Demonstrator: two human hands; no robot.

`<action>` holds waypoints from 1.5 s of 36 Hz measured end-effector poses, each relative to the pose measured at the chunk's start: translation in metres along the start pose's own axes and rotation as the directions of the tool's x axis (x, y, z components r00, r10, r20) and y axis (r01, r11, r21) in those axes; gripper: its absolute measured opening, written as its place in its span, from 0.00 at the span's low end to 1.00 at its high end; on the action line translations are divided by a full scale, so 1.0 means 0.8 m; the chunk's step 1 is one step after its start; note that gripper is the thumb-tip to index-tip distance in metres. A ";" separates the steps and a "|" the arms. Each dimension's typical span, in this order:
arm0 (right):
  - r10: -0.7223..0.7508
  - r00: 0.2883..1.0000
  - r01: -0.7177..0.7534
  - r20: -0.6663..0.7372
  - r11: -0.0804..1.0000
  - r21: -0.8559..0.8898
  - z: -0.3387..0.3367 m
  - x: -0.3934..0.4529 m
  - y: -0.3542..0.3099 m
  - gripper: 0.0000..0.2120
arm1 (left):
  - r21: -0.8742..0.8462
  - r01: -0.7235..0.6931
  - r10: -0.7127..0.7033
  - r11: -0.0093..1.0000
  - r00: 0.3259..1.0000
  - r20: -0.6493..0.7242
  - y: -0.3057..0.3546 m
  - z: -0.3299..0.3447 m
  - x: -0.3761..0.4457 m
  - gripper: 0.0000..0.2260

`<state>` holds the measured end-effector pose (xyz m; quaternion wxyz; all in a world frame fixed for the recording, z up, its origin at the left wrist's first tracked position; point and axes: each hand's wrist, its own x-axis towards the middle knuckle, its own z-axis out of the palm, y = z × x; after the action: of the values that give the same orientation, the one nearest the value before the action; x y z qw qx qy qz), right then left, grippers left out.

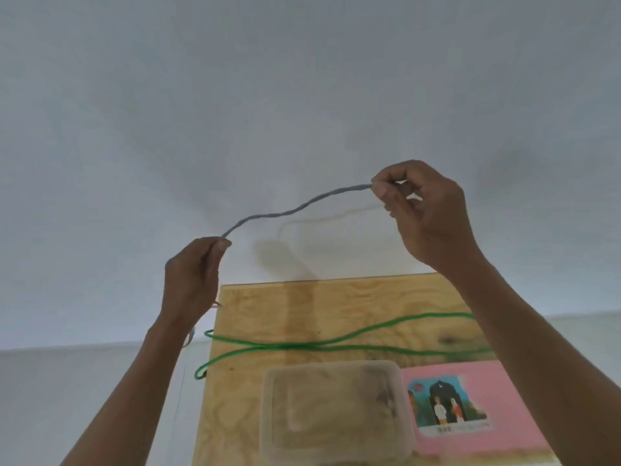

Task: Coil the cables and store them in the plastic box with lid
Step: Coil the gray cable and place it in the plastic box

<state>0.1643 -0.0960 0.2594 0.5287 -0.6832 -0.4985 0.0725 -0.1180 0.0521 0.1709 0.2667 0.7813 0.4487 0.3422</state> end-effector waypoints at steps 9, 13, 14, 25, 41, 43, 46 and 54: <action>0.027 0.998 -0.023 0.054 0.996 -0.081 0.012 -0.005 -0.030 0.04 | -0.589 0.173 -0.285 0.789 0.953 -0.102 0.115 -0.040 0.032 0.12; 0.071 0.983 -0.018 0.168 0.954 -0.300 0.030 -0.036 -0.031 0.20 | -0.738 0.299 -0.419 0.604 0.908 0.025 0.159 -0.034 0.028 0.12; 0.055 0.984 -0.002 0.169 0.955 -0.296 0.033 -0.047 -0.035 0.23 | -0.760 0.320 -0.438 0.566 0.898 0.052 0.167 -0.032 0.026 0.11; 0.175 0.754 -0.182 0.633 0.982 -0.055 0.027 -0.115 -0.041 0.05 | -0.877 0.386 -0.506 0.287 0.838 0.203 0.235 -0.019 0.009 0.17; 0.161 0.950 -0.291 0.268 0.768 0.570 -0.032 -0.045 -0.102 0.03 | -0.573 0.480 -0.229 0.665 0.861 0.455 0.206 -0.020 -0.176 0.17; 0.198 0.947 -0.311 0.252 0.757 0.574 -0.033 -0.035 -0.103 0.04 | -0.642 0.464 -0.196 0.610 0.873 0.446 0.206 -0.026 -0.187 0.15; 0.240 0.925 -0.340 0.295 0.869 0.359 -0.034 -0.032 -0.105 0.11 | -0.706 0.466 -0.201 0.533 0.881 0.429 0.216 -0.033 -0.192 0.14; -0.030 0.948 0.131 0.316 0.943 -0.304 -0.034 -0.067 -0.129 0.13 | -0.823 0.417 -0.255 0.385 0.905 0.339 0.244 -0.053 -0.161 0.16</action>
<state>0.0923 -0.1605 0.3304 0.3289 -0.7194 -0.6074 0.0734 -0.0965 -0.1461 0.3002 0.7289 0.4452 0.3328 0.3997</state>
